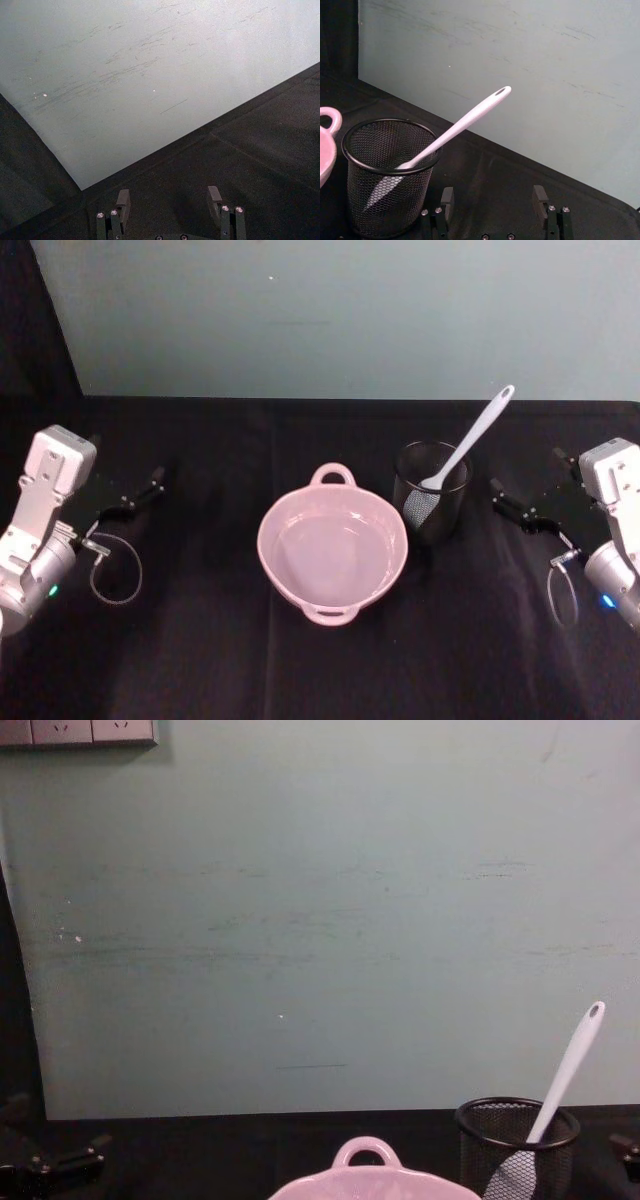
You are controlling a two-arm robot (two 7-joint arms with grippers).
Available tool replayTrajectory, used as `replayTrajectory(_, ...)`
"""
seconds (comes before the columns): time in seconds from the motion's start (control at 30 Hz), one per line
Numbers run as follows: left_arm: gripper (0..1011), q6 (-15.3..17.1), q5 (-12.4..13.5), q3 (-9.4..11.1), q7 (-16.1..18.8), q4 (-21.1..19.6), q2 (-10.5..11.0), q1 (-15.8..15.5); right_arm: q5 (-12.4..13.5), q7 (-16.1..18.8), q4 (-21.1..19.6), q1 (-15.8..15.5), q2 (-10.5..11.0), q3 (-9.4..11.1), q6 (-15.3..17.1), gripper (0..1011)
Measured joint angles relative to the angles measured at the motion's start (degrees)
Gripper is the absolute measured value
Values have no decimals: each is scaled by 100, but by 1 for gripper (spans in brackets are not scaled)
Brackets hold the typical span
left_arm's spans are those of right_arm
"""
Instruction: Use the one hand to pick up the spoon and stir the clear water in the bowl.
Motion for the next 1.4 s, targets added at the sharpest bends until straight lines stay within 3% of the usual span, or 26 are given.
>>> replayTrajectory(0.27, 1011, 0, 0, 0, 0, 0, 0, 0, 19, 88, -149, -95, 35, 70, -7, 1003)
replayTrajectory(0.43, 1011, 0, 0, 0, 0, 0, 0, 0, 358, 330, -507, -334, 116, 302, -40, 1003)
replayTrajectory(0.53, 1011, 0, 0, 0, 0, 0, 0, 0, 872, 657, -798, -539, 144, 562, -98, 1002)
replayTrajectory(0.57, 1011, 0, 0, 0, 0, 0, 0, 0, 872, 657, -798, -539, 144, 562, -98, 1002)
replayTrajectory(0.6, 1011, 0, 0, 0, 0, 0, 0, 0, 1198, 855, -863, -602, 121, 686, -101, 1002)
replayTrajectory(0.63, 1011, 0, 0, 0, 0, 0, 0, 0, 1321, 930, -881, -622, 103, 729, -98, 1003)
replayTrajectory(0.67, 1011, 0, 0, 0, 0, 0, 0, 0, 1667, 1123, -916, -669, 39, 853, -70, 1003)
replayTrajectory(0.77, 1011, 0, 0, 0, 0, 0, 0, 0, 2137, 1388, -917, -705, -71, 1009, -18, 1002)
replayTrajectory(0.8, 1011, 0, 0, 0, 0, 0, 0, 0, 2446, 1558, -893, -714, -166, 1109, 42, 1003)
replayTrajectory(0.87, 1011, 0, 0, 0, 0, 0, 0, 0, 2725, 1697, -863, -712, -254, 1195, 135, 1003)
replayTrajectory(0.9, 1011, 0, 0, 0, 0, 0, 0, 0, 3005, 1808, -833, -696, -348, 1274, 268, 1003)
replayTrajectory(0.97, 1011, 0, 0, 0, 0, 0, 0, 0, 3205, 1877, -804, -671, -431, 1339, 399, 1002)
replayTrajectory(1.0, 1011, 0, 0, 0, 0, 0, 0, 0, 3425, 1932, -763, -623, -516, 1400, 581, 1003)
replayTrajectory(1.13, 1011, 0, 0, 0, 0, 0, 0, 0, 3785, 1909, -671, -469, -649, 1458, 1041, 1003)
replayTrajectory(1.23, 1011, 0, 0, 0, 0, 0, 0, 0, 3976, 1693, -601, -295, -688, 1428, 1439, 1002)
replayTrajectory(1.4, 1011, 0, 0, 0, 0, 0, 0, 0, 4097, 1391, -474, -27, -685, 1295, 1848, 1002)
